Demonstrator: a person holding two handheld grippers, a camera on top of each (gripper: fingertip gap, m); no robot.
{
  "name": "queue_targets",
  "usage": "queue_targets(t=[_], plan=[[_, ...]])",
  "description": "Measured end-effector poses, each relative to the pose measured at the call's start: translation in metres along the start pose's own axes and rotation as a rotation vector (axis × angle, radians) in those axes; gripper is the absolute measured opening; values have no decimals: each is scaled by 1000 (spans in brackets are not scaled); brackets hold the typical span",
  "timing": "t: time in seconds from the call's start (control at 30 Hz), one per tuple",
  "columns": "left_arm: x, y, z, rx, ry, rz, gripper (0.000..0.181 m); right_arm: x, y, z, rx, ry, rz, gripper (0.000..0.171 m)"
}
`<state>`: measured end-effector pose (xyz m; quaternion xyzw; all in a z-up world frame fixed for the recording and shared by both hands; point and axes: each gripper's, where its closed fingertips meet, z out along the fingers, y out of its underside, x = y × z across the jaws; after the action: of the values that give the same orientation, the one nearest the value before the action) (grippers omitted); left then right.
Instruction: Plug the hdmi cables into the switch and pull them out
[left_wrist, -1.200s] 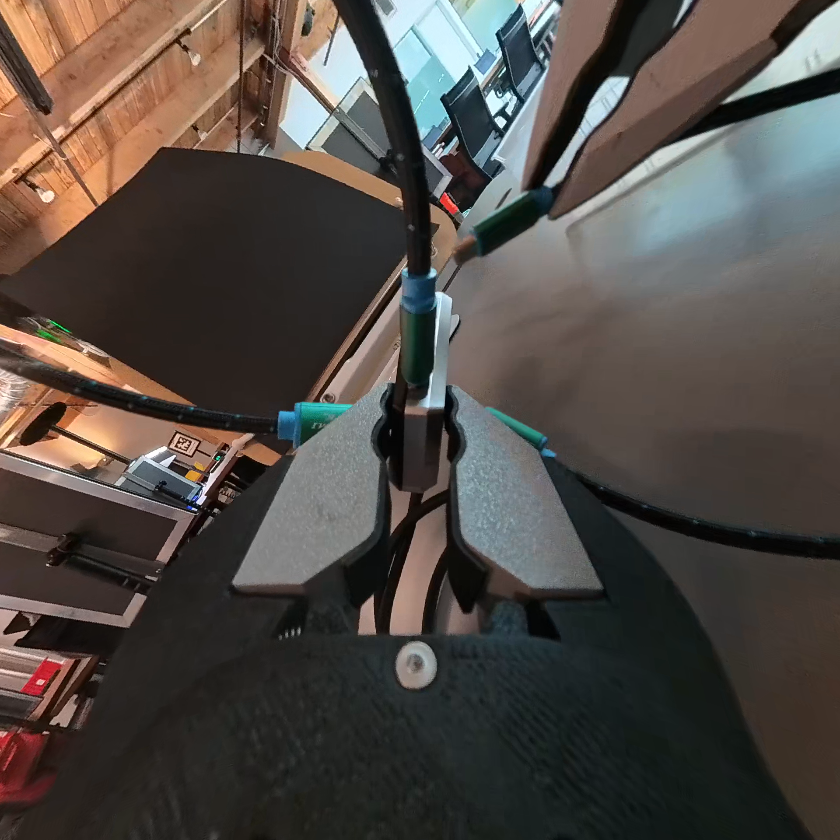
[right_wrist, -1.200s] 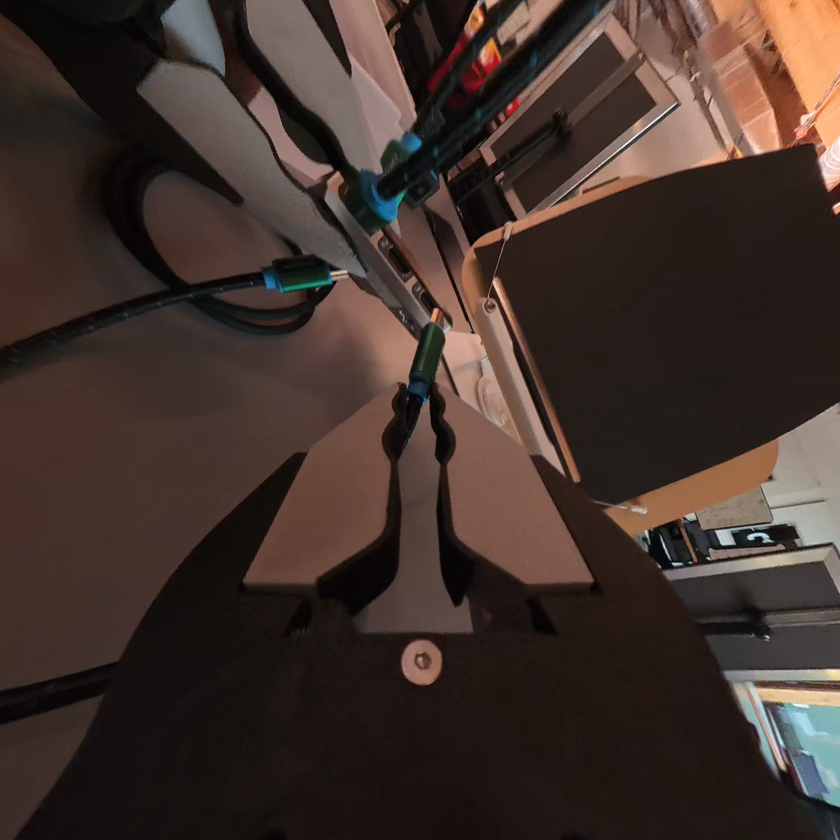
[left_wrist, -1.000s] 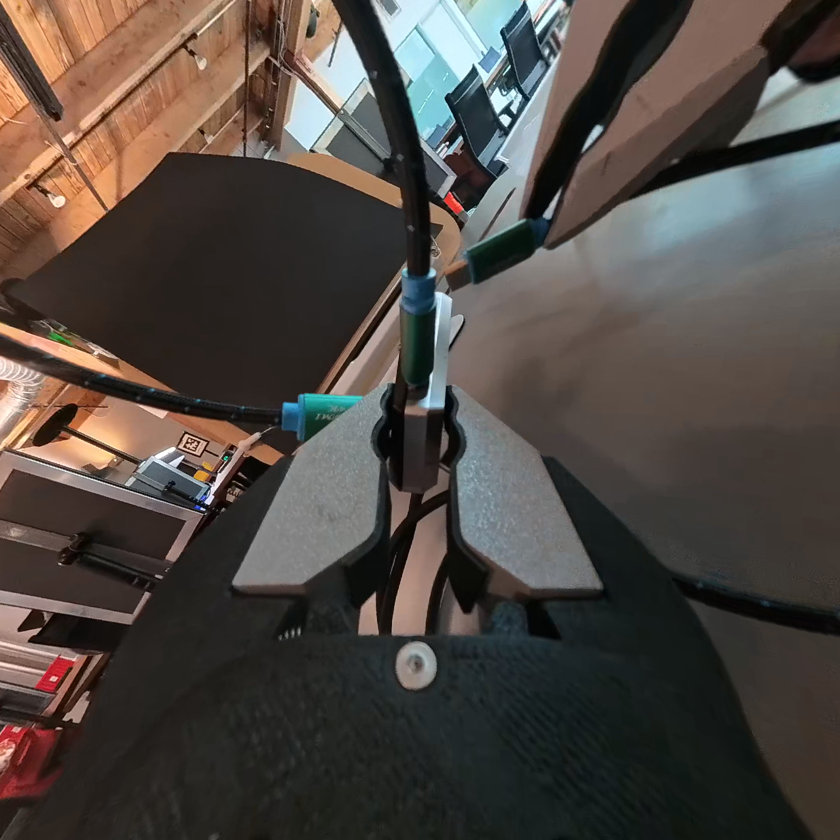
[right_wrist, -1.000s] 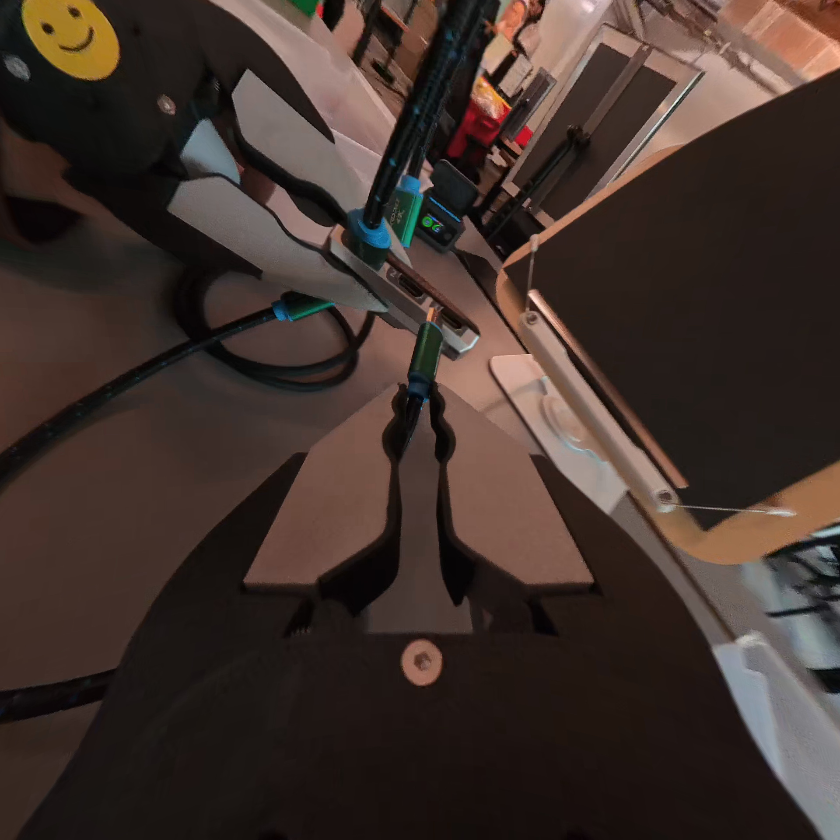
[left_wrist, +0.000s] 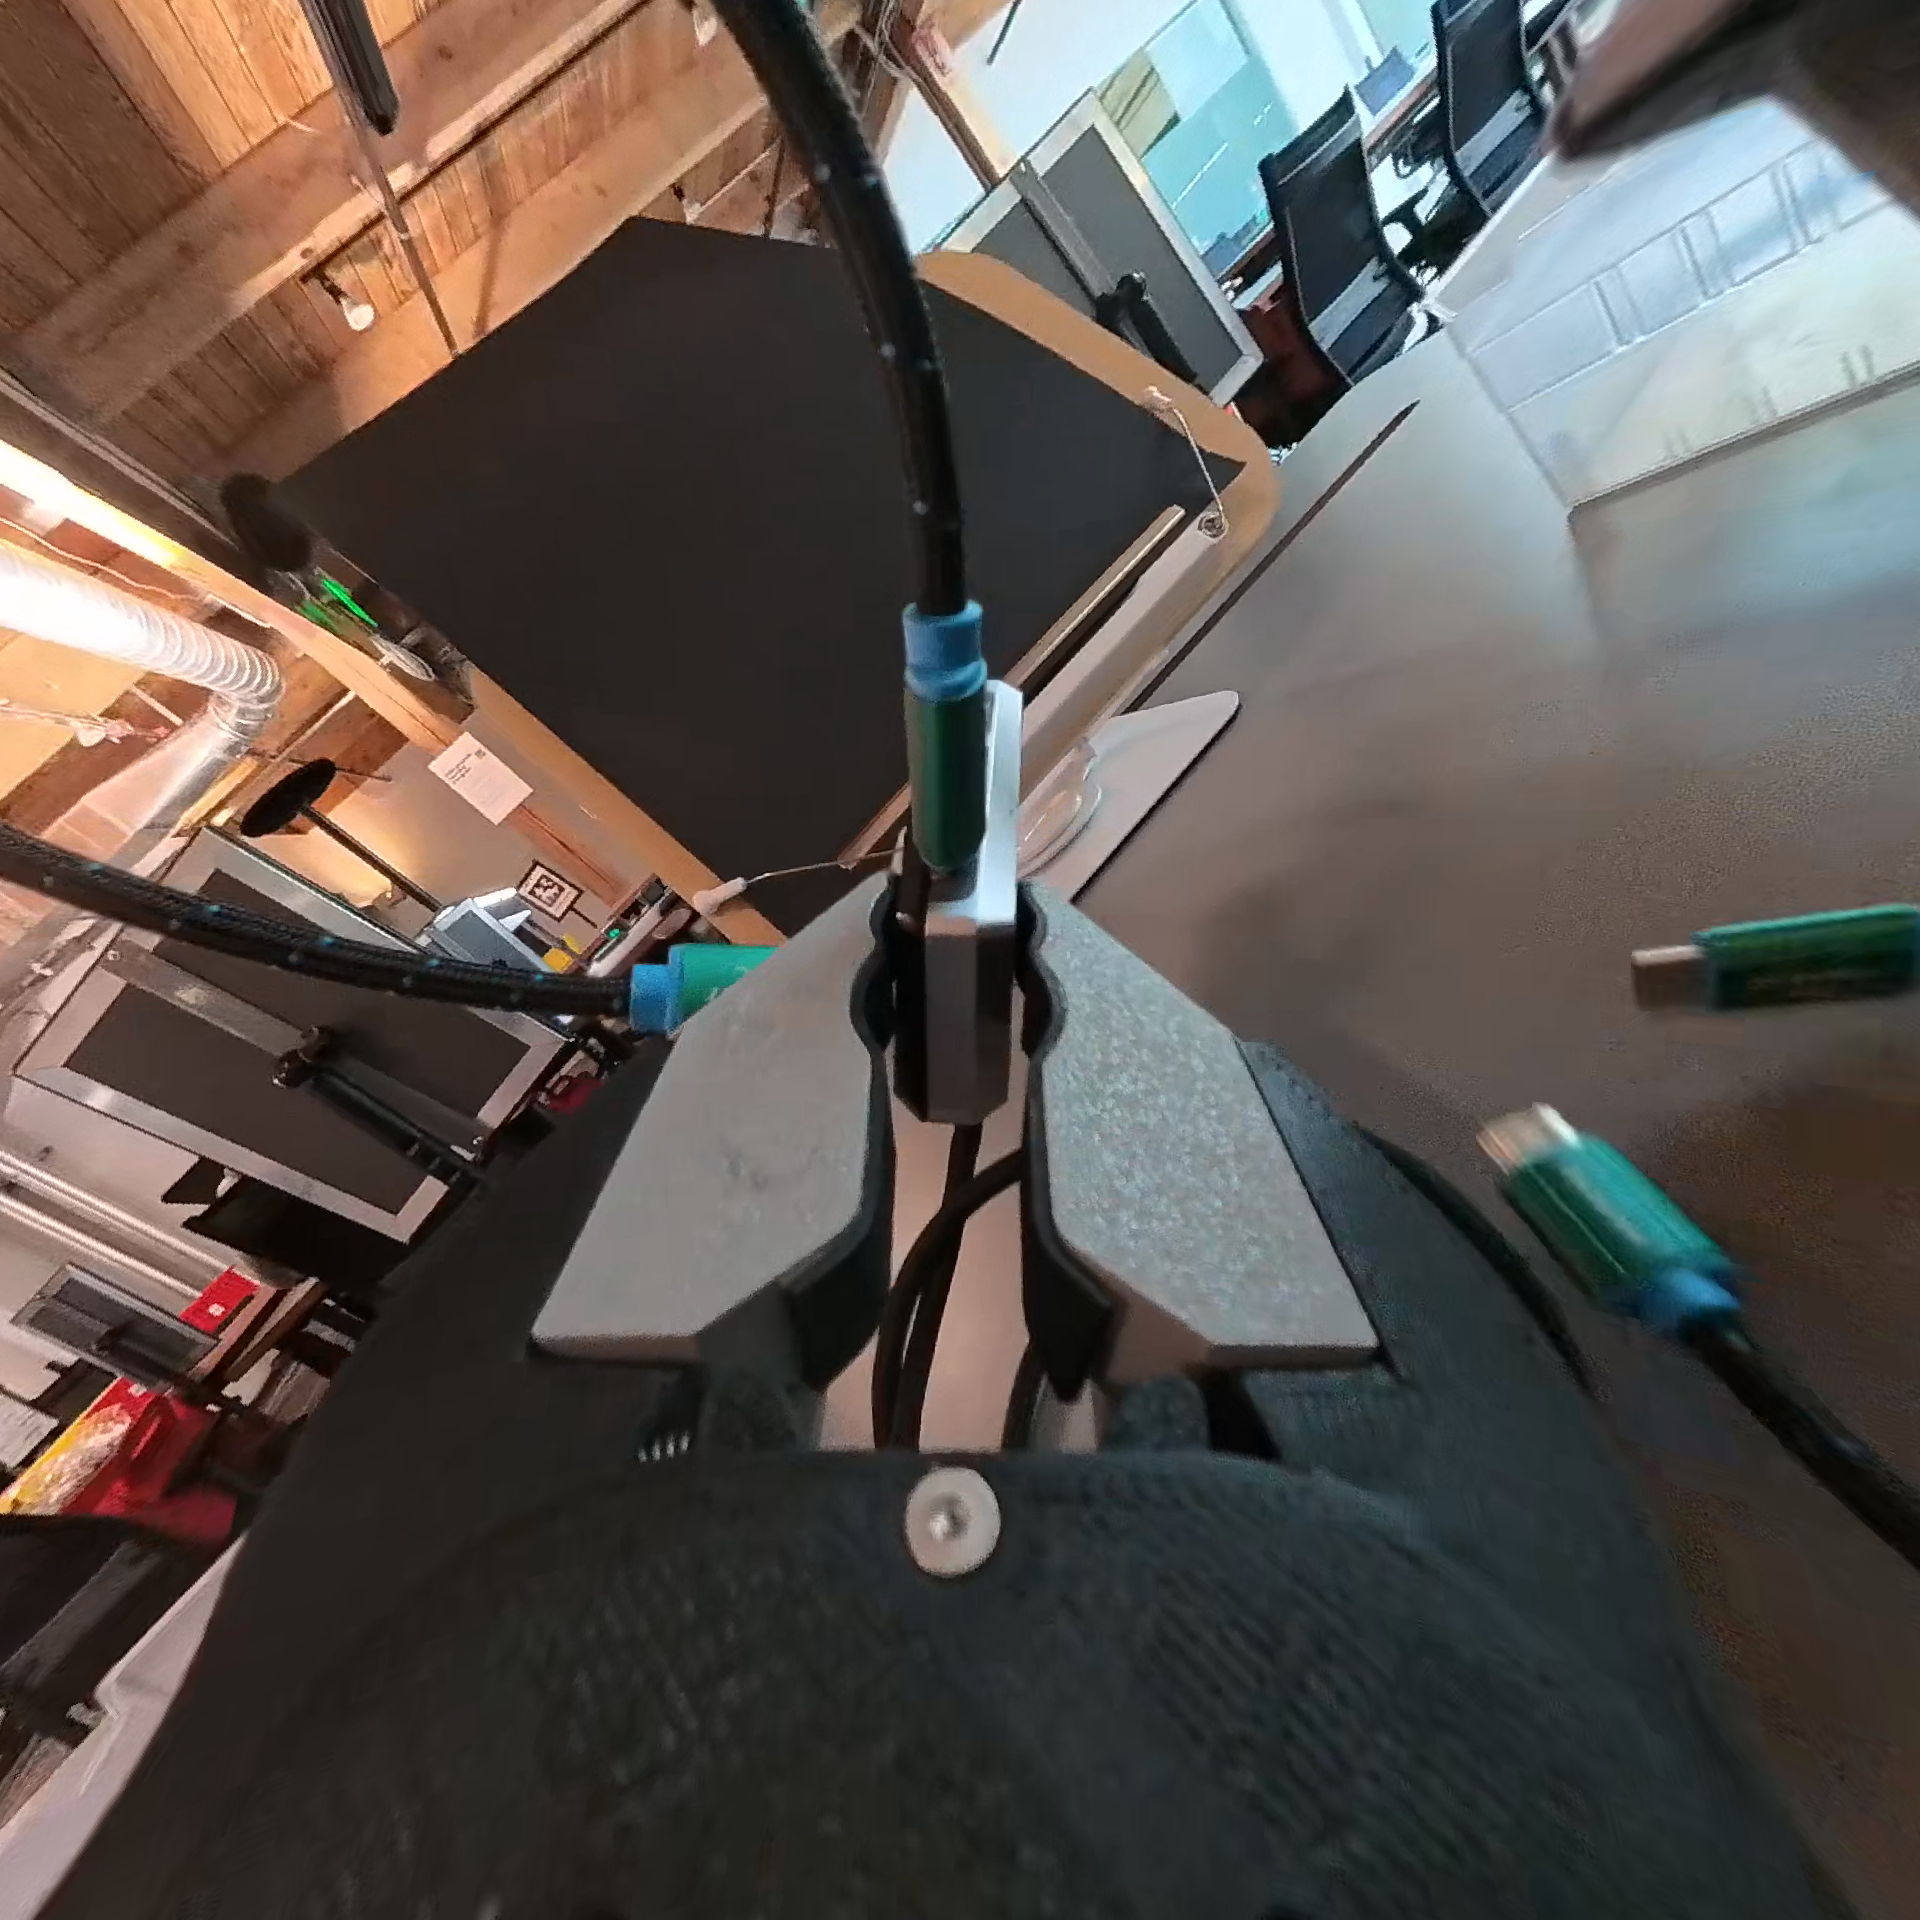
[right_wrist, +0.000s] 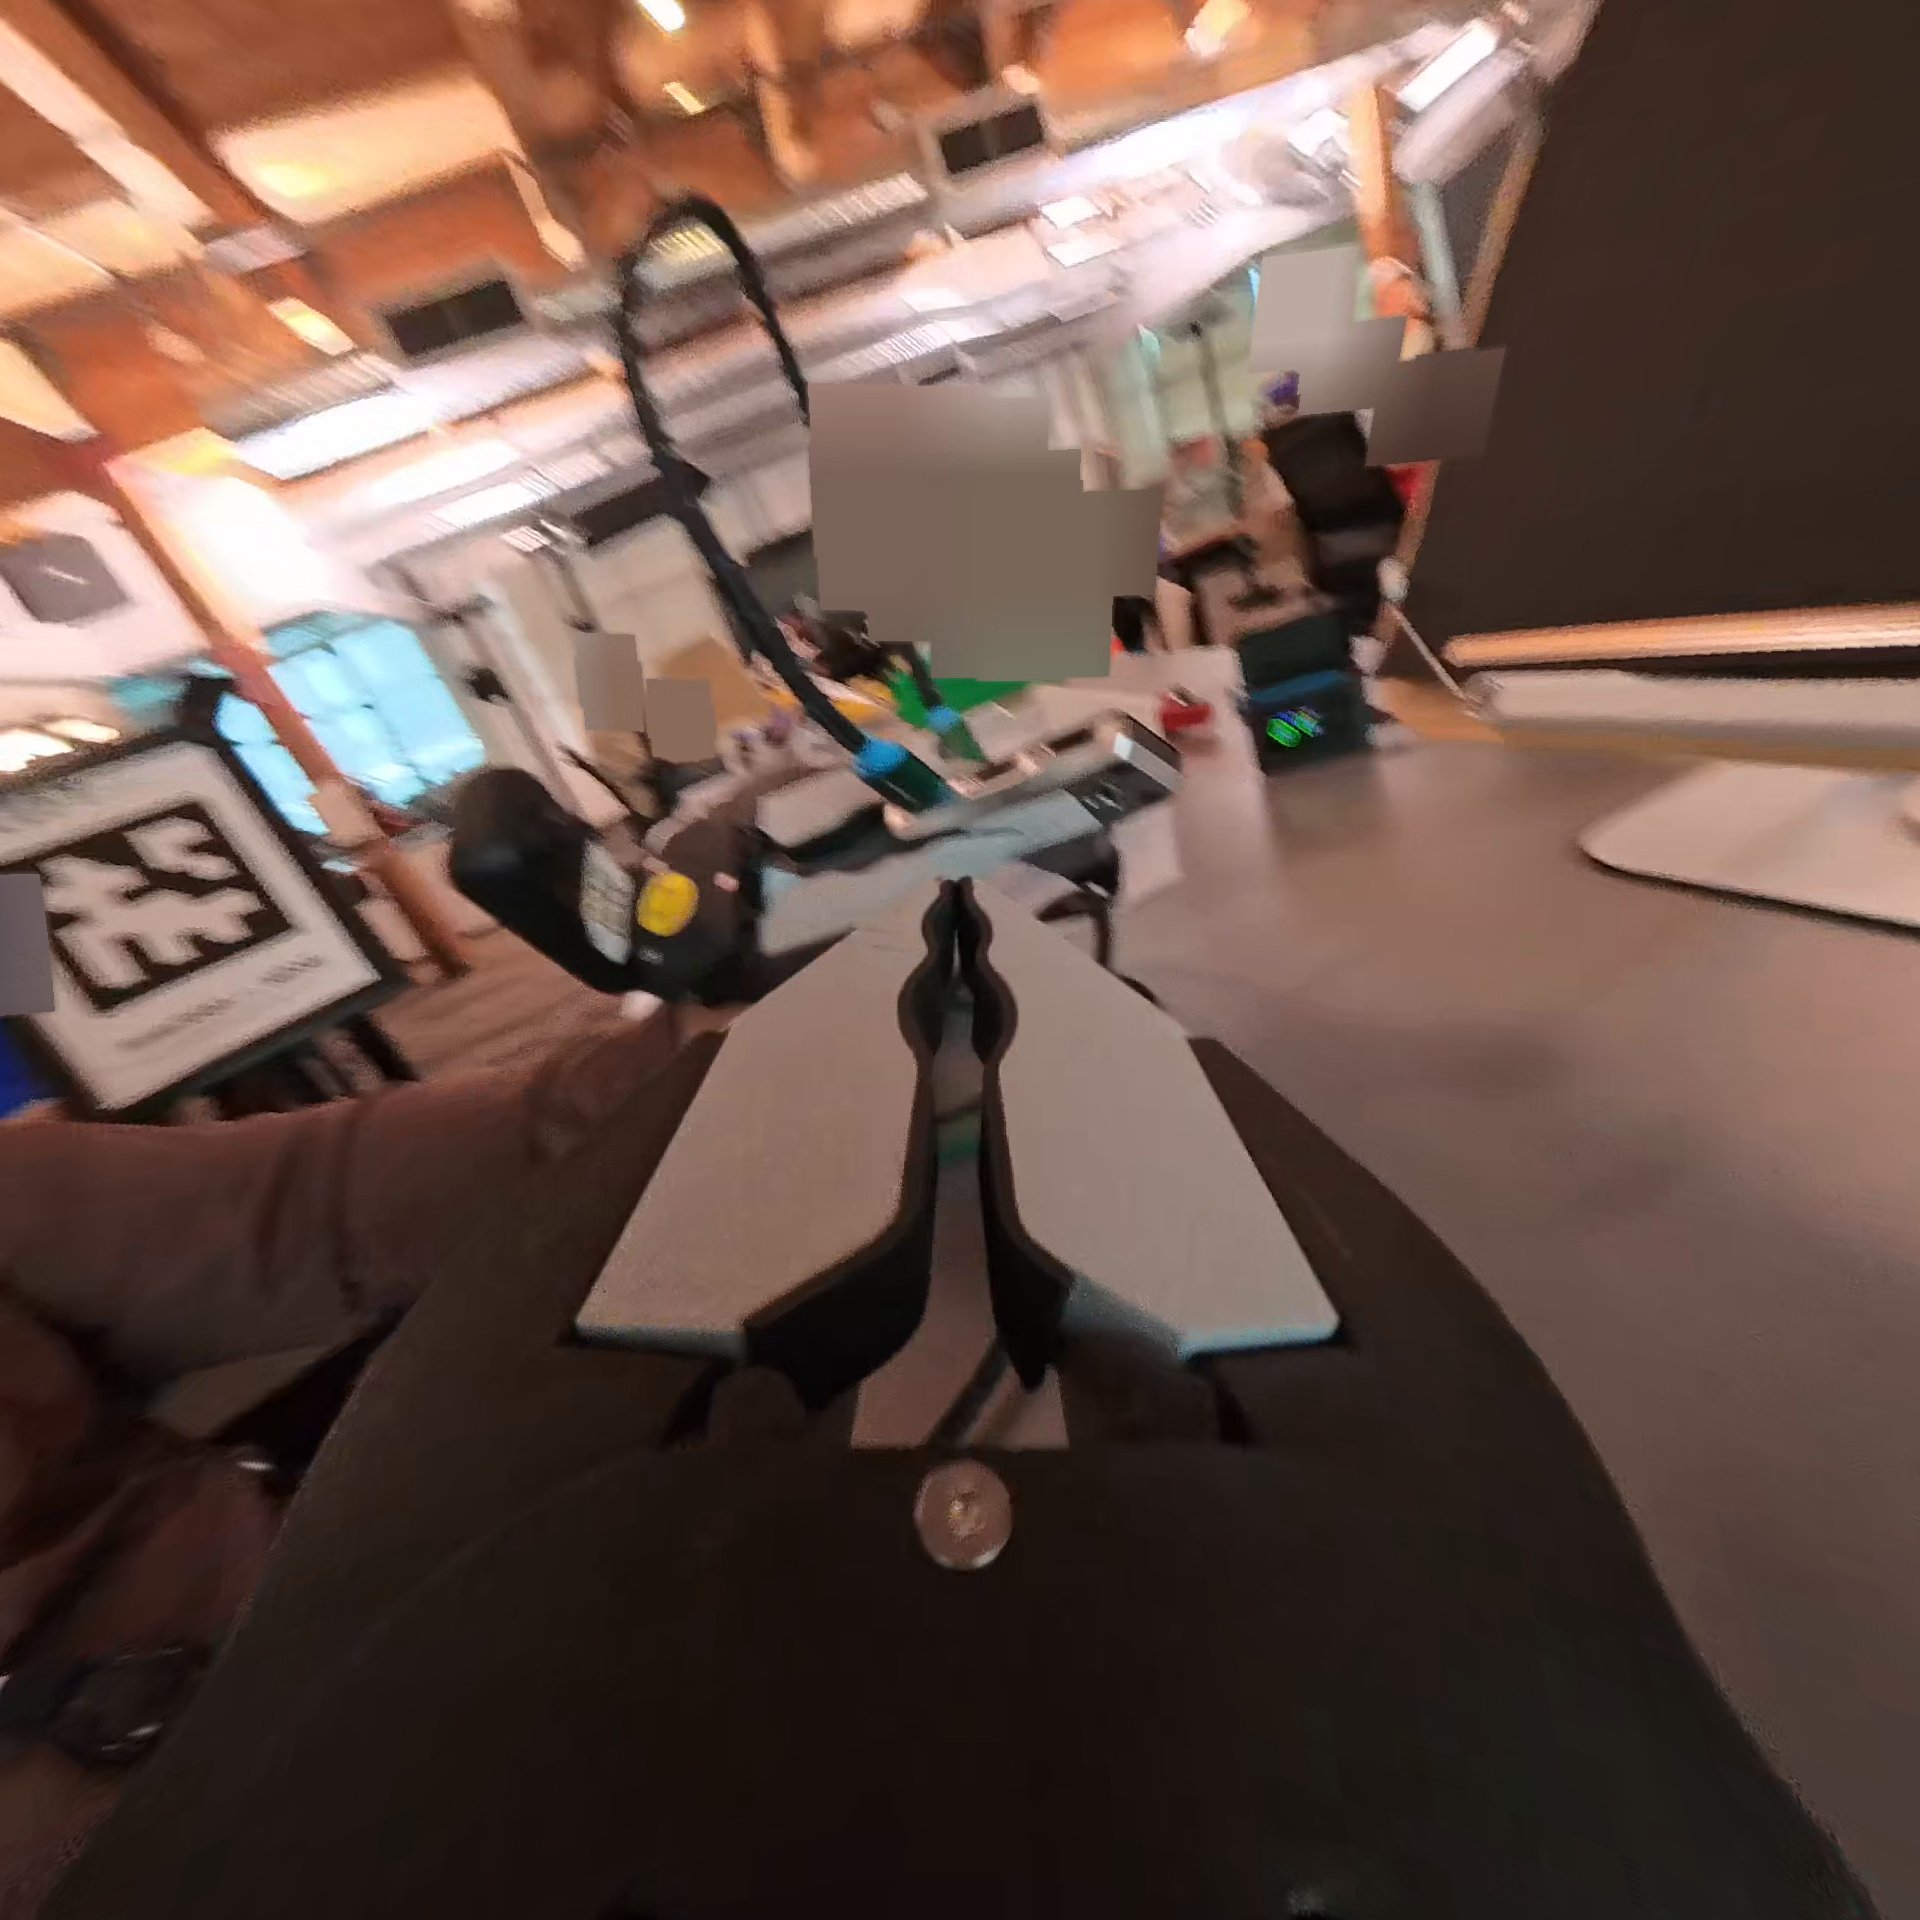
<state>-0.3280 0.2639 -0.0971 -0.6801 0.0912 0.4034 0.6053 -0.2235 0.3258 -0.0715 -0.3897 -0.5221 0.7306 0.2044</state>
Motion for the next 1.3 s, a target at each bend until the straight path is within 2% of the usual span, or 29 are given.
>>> queue_targets(t=[0.1, 0.27, 0.33, 0.4, 0.47, 0.57, 0.6, 0.67, 0.77, 0.8, 0.87, 0.93, 1.03, 1.17, 1.23, 1.3], plan=[[3, 1, 0, -5, 9, 9, 18, 18, 20, 0, -126, 137, -47, 0], [5, 2, 1, -13, 21, 20, 18, 17, 49, 0, -300, 210, -80, 0], [6, 2, 2, -16, 20, 27, 18, -1, 63, 6, -377, 195, -103, 35], [5, 3, 2, -22, 18, 27, 18, -15, 80, 8, -500, 237, -153, 37], [2, 4, 2, -29, 8, 25, 18, -33, 93, 13, -582, 278, -190, 53], [-3, 6, 1, -39, -12, 23, 18, -94, 125, 30, -686, 149, -184, 82], [-4, 6, 1, -40, -15, 19, 19, -112, 141, 33, -747, 110, -193, 83], [-5, 7, 1, -44, -19, 12, 19, -126, 174, 33, -883, 117, -259, 80], [-5, 8, 0, -50, -18, 13, 19, -110, 206, 21, -1032, 217, -376, 57], [-4, 9, 0, -54, -15, 15, 19, -115, 209, 20, -1030, 183, -346, 19], [-3, 11, 1, -61, -11, 24, 18, -118, 209, 13, -1070, 155, -310, 9], [-3, 13, 2, -72, -11, 30, 18, -123, 205, 5, -1121, 118, -294, 8], [-5, 12, 1, -68, -20, 18, 18, -149, 172, 6, -1050, 4, -237, 6], [-10, 8, -1, -43, -36, -1, 18, -167, 69, 1, -841, -65, -226, 4], [-10, 8, -1, -42, -36, -3, 18, -160, 10, -3, -702, -70, -191, 3], [-9, 9, 0, -46, -31, 2, 18, -140, -30, -9, -616, -82, -60, 2]])
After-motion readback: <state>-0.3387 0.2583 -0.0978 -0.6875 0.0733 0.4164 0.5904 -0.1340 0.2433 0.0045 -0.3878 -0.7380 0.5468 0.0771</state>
